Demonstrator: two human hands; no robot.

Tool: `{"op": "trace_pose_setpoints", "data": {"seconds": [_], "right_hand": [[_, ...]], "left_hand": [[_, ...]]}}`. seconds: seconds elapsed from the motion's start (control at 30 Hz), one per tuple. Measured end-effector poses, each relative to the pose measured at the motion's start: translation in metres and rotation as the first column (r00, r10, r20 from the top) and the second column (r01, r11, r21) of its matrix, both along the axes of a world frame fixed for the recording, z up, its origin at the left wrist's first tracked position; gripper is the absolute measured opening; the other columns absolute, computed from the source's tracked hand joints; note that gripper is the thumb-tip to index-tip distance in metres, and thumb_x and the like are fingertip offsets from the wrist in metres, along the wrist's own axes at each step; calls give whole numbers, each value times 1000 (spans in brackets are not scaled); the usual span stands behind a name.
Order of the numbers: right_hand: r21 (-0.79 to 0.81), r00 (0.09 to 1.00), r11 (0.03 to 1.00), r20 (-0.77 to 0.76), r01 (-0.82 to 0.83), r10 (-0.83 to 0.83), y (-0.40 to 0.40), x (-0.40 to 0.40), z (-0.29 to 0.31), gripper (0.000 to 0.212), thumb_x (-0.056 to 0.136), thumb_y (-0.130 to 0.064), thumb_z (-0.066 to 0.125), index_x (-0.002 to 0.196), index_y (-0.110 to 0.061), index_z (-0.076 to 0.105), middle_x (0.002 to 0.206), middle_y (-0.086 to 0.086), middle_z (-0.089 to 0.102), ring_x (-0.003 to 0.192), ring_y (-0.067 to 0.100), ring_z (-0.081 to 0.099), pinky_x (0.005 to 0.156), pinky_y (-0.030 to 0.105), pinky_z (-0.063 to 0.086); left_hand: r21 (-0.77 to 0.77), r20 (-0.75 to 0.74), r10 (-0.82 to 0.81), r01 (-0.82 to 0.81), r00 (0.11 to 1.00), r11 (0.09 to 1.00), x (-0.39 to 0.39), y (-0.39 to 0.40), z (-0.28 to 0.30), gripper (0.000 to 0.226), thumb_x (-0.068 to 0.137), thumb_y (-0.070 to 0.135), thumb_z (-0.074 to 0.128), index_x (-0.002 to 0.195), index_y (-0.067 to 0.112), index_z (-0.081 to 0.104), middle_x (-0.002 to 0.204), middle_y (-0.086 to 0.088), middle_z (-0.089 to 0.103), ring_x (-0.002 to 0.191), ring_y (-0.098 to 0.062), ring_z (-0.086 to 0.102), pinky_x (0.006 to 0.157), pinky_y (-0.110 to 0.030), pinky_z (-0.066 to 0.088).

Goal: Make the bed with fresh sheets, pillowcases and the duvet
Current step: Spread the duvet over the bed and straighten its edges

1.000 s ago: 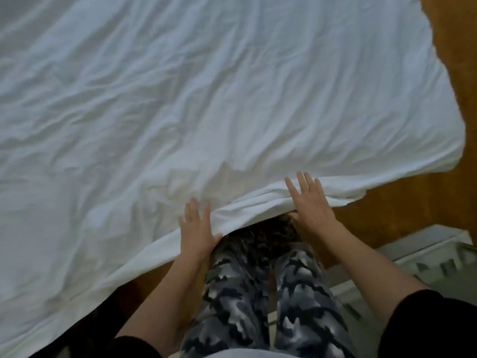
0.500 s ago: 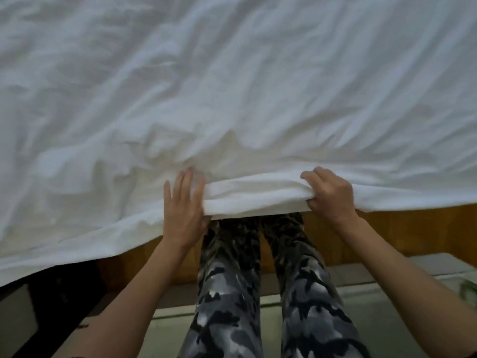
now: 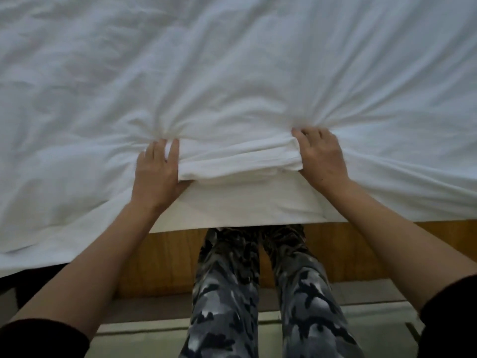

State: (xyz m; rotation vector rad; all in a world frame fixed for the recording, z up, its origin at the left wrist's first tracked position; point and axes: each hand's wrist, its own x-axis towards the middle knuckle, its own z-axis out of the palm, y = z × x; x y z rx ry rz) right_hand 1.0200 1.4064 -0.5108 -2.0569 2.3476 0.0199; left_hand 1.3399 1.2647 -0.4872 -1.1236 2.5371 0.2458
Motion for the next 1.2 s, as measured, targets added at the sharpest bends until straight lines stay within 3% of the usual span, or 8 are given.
{"op": "trace_pose_setpoints", "data": {"seconds": [0.13,0.33,0.47,0.6,0.73,0.87,0.97,1.2], "right_hand": [[2,993,996,84,-88,87,-10,1,19,27,51,12,69,67,-4,54,59,11,50,47,26,45,47,25,24],[-99,951,989,277,-112,136,19,-6,83,10,63,4,53,65,-5,50,60,11,49,46,27,44,47,23,22],[63,906,967,368,-248,209,53,6,87,17,59,2,59,75,-5,60,70,12,59,54,28,56,44,29,40],[650,832,536,508,-539,222,121,48,48,32,86,-8,51,117,-14,53,120,10,53,108,28,52,88,38,46],[789,824,240,526,-565,212,154,70,29,30,92,-14,52,121,-11,56,124,13,56,111,32,54,91,41,45],[640,887,665,457,-385,73,136,53,23,31,80,-8,56,111,-8,61,105,14,65,93,33,62,76,38,51],[270,871,916,469,-298,145,115,39,33,24,71,2,56,92,-5,66,85,11,65,71,30,61,57,34,49],[-201,971,978,238,60,-10,37,6,48,41,93,-15,54,132,-8,50,132,23,51,121,35,43,103,43,40]], "left_hand": [[-79,-17,-118,117,993,990,-11,-3,17,31,69,4,77,92,-6,58,77,-23,56,57,-34,55,42,-35,42],[5,-314,-85,91,946,996,-2,20,69,5,70,5,61,72,1,58,61,-13,55,45,-30,52,41,-25,33],[144,-232,-127,163,964,976,14,46,74,22,61,3,74,80,5,62,68,-9,59,51,-28,57,40,-26,38],[408,-41,-413,393,910,824,17,87,47,39,60,18,80,95,16,62,92,-6,64,70,-24,65,53,-33,50],[769,174,-655,315,735,557,27,161,30,36,93,23,44,127,15,49,121,-12,55,104,-34,56,82,-40,42],[630,59,-263,168,963,758,30,173,25,42,81,21,35,114,16,61,102,-6,64,85,-29,65,63,-36,51],[389,-260,19,86,966,917,14,157,25,38,78,11,42,106,8,66,99,-9,66,83,-27,63,59,-33,54],[-87,-585,41,-112,810,990,-85,77,29,41,87,4,55,128,3,53,134,-27,49,124,-37,44,105,-40,38]]}}
